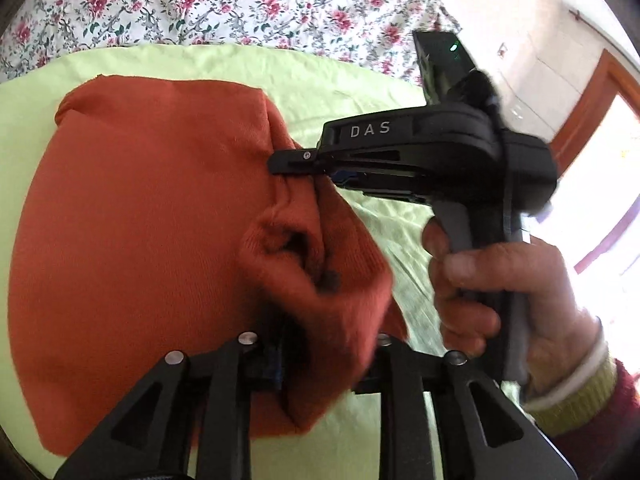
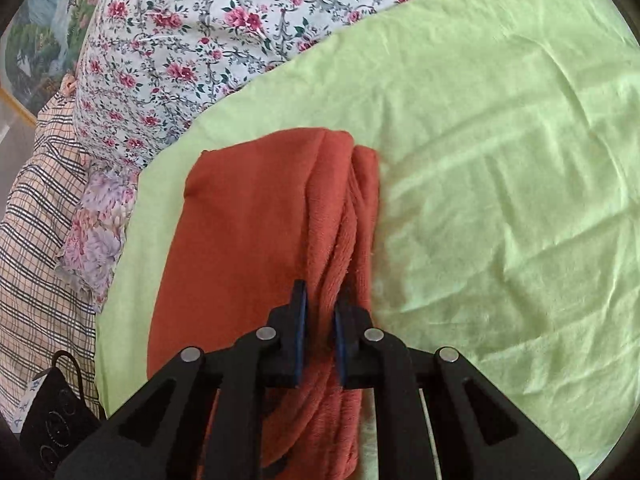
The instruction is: Fold small clothes
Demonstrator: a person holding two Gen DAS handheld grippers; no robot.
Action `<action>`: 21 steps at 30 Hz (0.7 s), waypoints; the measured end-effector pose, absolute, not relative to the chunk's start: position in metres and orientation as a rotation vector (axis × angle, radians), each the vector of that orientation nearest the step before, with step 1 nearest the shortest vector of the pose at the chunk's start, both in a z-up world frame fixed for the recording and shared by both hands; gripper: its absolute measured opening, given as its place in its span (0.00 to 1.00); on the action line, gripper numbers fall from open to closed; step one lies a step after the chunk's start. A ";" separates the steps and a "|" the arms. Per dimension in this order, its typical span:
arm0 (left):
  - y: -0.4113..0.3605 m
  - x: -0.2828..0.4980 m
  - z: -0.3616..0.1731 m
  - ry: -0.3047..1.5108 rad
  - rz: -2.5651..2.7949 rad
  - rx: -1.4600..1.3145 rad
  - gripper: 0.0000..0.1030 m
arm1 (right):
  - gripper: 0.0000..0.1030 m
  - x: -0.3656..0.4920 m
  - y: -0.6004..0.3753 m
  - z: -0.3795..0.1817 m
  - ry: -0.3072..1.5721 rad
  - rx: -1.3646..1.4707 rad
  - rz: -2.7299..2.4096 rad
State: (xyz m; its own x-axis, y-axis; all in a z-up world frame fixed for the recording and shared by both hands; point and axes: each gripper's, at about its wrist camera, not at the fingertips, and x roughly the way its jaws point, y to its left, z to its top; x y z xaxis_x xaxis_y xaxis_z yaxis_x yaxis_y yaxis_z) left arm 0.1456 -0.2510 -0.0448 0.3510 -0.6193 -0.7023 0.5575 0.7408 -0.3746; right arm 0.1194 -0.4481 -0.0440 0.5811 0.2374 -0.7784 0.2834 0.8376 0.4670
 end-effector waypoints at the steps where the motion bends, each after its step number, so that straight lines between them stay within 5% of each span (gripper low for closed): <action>1: -0.247 0.143 -0.042 0.948 -0.775 -0.071 0.29 | 0.15 0.117 -0.449 -0.043 0.958 0.602 -0.041; 6: -0.200 0.120 -0.025 0.938 -0.773 -0.076 0.55 | 0.26 0.095 -0.453 -0.033 0.936 0.602 -0.107; 10: -0.153 0.125 -0.018 0.929 -0.711 -0.146 0.77 | 0.67 0.077 -0.452 -0.030 0.927 0.649 -0.060; 21: -0.105 0.240 -0.085 1.131 -0.638 -0.354 0.80 | 0.74 0.096 -0.435 -0.057 1.006 0.661 0.011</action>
State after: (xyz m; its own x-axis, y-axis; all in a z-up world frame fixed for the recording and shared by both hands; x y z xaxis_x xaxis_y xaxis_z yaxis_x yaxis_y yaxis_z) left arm 0.2402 -0.1048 -0.0851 0.2766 -0.6339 -0.7223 0.2907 0.7716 -0.5659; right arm 0.0962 -0.4354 -0.0567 0.5519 0.3026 -0.7770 0.2858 0.8068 0.5172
